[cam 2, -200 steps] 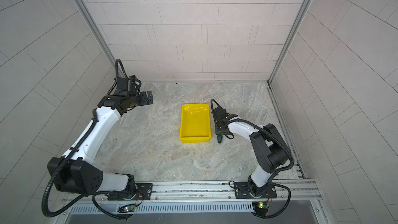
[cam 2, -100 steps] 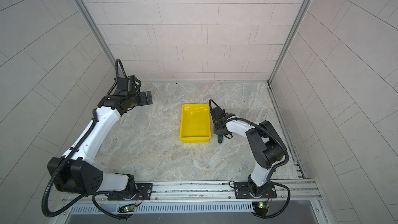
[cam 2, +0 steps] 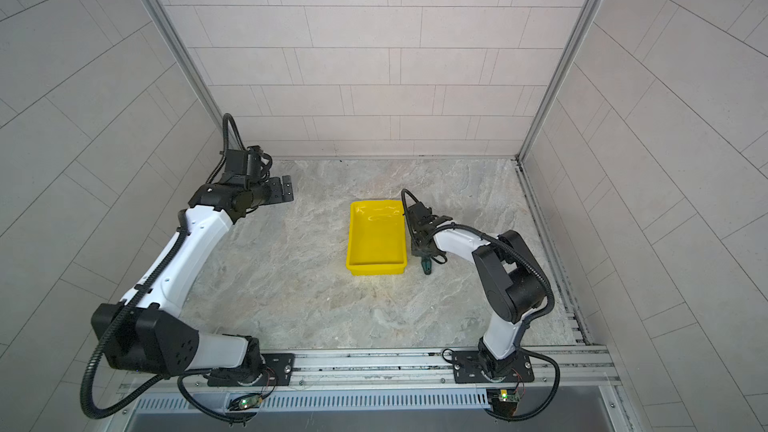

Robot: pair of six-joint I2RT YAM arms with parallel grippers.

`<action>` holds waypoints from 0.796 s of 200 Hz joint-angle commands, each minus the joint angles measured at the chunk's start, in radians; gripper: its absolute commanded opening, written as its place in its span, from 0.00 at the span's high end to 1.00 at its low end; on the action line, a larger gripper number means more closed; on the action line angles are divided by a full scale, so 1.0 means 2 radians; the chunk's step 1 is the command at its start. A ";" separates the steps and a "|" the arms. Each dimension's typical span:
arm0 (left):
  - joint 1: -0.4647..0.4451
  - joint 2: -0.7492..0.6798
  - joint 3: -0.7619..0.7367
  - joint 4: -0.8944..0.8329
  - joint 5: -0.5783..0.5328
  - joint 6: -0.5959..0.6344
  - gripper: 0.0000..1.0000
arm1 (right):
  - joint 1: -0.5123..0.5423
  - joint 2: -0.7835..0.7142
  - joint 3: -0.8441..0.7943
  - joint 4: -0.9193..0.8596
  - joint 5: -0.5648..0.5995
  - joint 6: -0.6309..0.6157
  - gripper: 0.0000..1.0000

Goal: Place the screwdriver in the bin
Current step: 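Close the right gripper on the screwdriver's black-and-green handle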

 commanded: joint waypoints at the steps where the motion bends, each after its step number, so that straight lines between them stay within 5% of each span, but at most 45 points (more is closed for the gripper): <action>1: -0.001 -0.006 0.004 -0.010 -0.012 0.004 0.00 | 0.001 0.008 0.018 -0.018 0.023 -0.010 0.90; 49: -0.001 -0.008 0.005 -0.012 -0.015 0.005 0.00 | -0.002 0.017 0.039 -0.033 0.032 -0.020 0.88; 159: -0.002 -0.011 0.003 -0.013 -0.032 0.011 0.00 | -0.014 0.018 0.047 -0.063 0.024 -0.046 0.60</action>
